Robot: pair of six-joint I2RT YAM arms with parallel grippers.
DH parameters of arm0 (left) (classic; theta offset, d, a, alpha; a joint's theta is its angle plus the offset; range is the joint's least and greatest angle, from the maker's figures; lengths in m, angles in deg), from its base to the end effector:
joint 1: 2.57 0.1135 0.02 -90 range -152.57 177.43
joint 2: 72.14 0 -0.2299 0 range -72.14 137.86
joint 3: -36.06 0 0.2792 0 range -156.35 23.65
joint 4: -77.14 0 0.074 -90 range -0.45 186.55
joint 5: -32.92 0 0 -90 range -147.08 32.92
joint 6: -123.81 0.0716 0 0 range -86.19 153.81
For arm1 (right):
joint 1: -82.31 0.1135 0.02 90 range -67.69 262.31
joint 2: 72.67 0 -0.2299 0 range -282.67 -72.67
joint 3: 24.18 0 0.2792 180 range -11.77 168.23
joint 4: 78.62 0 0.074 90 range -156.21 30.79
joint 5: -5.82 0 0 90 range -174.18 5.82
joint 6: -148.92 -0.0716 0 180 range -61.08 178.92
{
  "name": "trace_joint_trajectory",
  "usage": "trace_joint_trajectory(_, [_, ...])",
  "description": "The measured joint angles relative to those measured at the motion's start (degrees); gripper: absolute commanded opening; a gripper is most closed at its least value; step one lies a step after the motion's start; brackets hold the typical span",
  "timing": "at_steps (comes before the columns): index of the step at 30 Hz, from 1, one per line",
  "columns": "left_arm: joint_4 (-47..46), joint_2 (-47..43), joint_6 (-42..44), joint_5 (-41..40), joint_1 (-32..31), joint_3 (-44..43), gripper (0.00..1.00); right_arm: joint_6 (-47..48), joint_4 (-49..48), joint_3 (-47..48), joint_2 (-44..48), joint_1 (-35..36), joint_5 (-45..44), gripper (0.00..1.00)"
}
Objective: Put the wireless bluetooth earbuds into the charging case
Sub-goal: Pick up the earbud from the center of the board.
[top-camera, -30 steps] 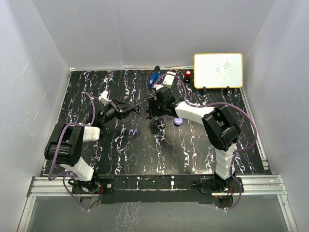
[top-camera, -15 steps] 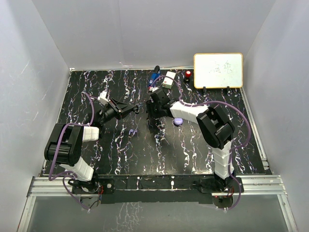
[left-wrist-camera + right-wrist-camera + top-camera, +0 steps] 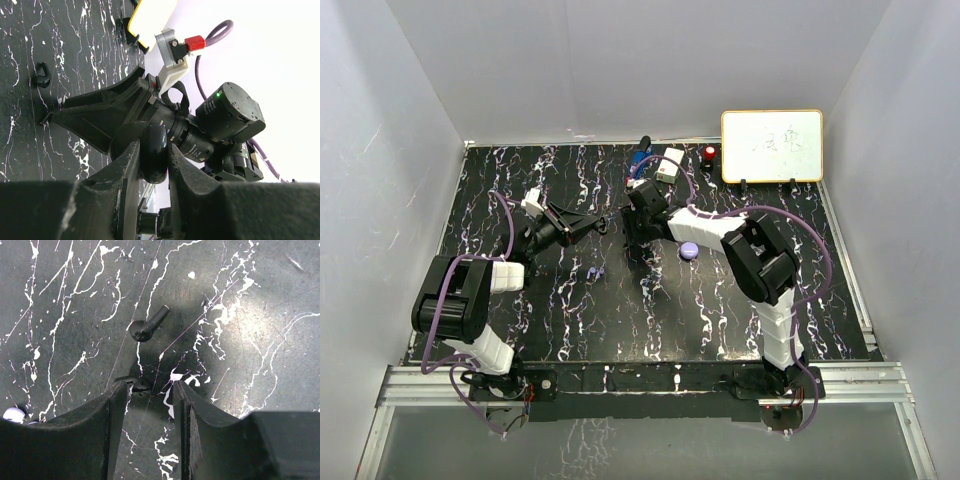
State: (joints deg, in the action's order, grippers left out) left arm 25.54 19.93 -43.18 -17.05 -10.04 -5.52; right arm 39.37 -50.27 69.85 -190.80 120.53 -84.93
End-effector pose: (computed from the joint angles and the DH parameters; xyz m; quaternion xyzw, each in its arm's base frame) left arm 0.3259 -0.0892 0.1303 -0.1744 0.6798 -0.6283 0.3356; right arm 0.3714 0.2913 0.0868 -0.1515 0.9346 0.1500 0.2848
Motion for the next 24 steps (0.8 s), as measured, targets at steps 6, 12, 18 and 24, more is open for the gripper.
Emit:
trace_joint_trajectory(6, [-0.13,0.00,-0.09,0.11,0.31,0.09,0.00,0.11,0.17,0.46,-0.44,0.04,-0.22,0.37])
trace_joint_trajectory(12, [-0.26,0.00,-0.13,0.33,0.55,0.57,0.00,0.15,0.20,0.46,-0.44,0.20,-0.44,0.39])
trace_joint_trajectory(18, [-0.28,0.00,-0.15,0.37,0.61,1.03,0.00,0.09,0.31,0.70,-0.52,0.52,-0.59,0.45])
trace_joint_trajectory(24, [-0.28,0.00,-0.15,0.50,0.61,1.09,0.00,-0.07,0.48,2.29,-1.60,1.09,-0.66,0.46])
